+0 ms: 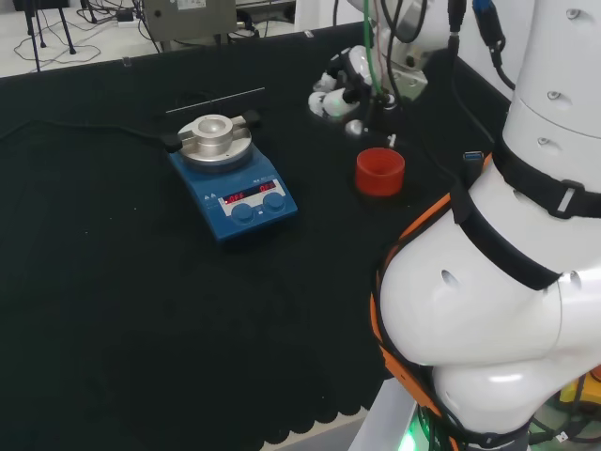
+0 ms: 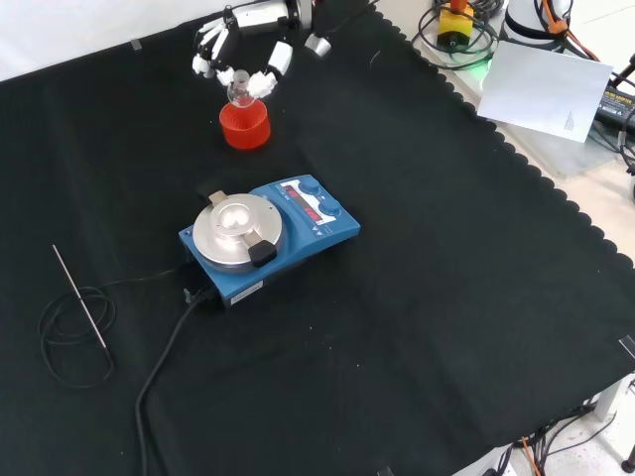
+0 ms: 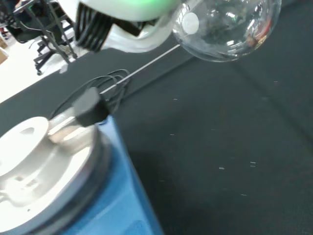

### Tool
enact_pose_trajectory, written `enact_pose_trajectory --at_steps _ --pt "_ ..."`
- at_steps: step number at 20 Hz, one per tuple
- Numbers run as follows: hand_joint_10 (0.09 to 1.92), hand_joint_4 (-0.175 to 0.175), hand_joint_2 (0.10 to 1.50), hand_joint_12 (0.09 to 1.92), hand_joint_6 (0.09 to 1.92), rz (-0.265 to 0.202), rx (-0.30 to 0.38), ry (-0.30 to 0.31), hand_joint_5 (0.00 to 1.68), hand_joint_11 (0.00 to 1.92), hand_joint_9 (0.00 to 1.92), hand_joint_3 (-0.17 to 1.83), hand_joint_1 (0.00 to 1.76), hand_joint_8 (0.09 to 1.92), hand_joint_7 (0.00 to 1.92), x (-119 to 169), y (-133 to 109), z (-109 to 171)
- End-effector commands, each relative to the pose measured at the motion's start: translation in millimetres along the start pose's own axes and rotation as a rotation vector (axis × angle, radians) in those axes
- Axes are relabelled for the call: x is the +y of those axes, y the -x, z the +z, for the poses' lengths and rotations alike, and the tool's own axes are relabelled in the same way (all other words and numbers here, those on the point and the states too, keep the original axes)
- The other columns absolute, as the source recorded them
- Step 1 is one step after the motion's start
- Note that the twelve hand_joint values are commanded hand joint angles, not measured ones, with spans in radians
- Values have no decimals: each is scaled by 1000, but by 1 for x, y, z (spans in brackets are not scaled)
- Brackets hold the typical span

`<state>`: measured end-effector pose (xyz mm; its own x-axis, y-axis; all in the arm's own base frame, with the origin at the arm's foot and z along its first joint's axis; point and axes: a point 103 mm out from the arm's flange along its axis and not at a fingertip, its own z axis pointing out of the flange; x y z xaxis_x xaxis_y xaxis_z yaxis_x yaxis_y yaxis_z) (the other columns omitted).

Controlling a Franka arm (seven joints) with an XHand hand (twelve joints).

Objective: Place the round-bottom flask on the heater.

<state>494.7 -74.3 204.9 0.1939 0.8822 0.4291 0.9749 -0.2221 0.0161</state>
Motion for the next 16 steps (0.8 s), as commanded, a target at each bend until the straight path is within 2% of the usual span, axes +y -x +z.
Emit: enact_pose_trajectory --at_steps 1,5,16 --pt "592 95 679 1322 1222 -52 28 -37 1019 210 646 888 1073 602 478 17 -55 20" --pt "593 94 678 1322 1220 -75 35 -54 1020 210 647 888 1074 602 478 27 -78 30" --pt "594 94 677 1322 1214 -110 64 -90 1024 211 648 886 1075 604 479 50 -112 55"
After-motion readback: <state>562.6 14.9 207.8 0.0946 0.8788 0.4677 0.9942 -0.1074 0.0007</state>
